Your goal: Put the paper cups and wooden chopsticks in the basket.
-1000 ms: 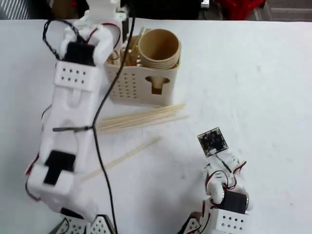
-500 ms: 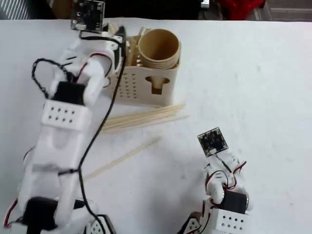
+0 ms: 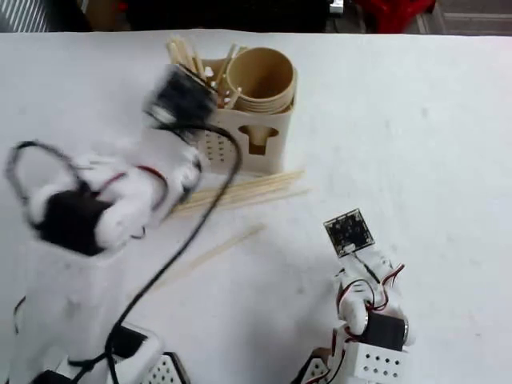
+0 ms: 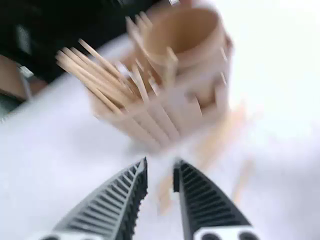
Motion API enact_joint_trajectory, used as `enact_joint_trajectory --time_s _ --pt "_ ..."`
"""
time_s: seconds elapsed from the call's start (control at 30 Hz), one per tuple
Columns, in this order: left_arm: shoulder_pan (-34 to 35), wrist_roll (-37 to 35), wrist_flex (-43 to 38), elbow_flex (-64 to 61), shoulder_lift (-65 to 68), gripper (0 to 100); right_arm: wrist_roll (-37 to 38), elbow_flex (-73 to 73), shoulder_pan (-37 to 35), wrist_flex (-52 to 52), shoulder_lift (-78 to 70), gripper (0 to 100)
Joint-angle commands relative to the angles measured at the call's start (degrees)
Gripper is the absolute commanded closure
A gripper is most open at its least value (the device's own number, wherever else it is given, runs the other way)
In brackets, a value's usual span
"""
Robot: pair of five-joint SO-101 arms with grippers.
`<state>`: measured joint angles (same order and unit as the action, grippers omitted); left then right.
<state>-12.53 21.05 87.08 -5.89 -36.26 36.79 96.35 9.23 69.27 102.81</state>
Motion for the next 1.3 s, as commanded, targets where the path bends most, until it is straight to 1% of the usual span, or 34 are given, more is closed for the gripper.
enact_joint_trajectory --time_s 0.0,0.1,0.2,0.27,0.33,0.43,0.57,0.77,0.9,0.97,1.07,1.17,1.27 --pt "-3.0 9.1 -1.9 -20.0 -1.0 87 0.5 0.4 0.3 -0.7 0.3 90.0" --pt "-3.5 10.9 -12.1 -33.8 -1.0 87 0.5 0.4 0.3 -0.7 0.3 90.0" --pt "-3.4 11.2 -22.3 -42.7 -0.9 86 0.5 0.4 0.3 -0.7 0.3 90.0" --pt "-3.5 11.3 -27.2 -46.7 -0.7 86 0.5 0.4 0.3 -0.7 0.3 90.0" --pt "-3.5 11.4 -29.2 -48.0 1.2 86 0.5 0.4 0.3 -0.7 0.3 90.0" --pt "-3.5 11.0 -30.3 -46.2 7.3 86 0.5 0.4 0.3 -0.7 0.3 90.0" --pt "-3.5 9.8 -30.6 -39.6 18.3 83 0.5 0.4 0.2 -0.7 0.3 90.0" --pt "-3.5 9.0 -30.6 -31.3 34.7 83 0.5 0.4 0.2 -0.7 0.3 90.0" --pt "-3.5 8.9 -30.0 -27.3 42.7 83 0.5 0.4 0.2 -0.7 0.3 90.0" --pt "-3.5 8.8 -27.6 -24.9 44.4 83 0.5 0.4 0.2 -0.7 0.3 90.0" --pt "-3.5 8.6 -26.6 -23.1 43.7 84 0.5 0.4 0.2 -0.7 0.3 90.0" --pt "-3.6 8.5 -24.8 -22.3 38.5 87 0.5 0.4 0.2 -0.7 0.3 90.0" --pt "-6.4 8.5 -20.1 -22.9 31.6 85 0.5 0.4 0.2 -0.7 0.3 90.0"
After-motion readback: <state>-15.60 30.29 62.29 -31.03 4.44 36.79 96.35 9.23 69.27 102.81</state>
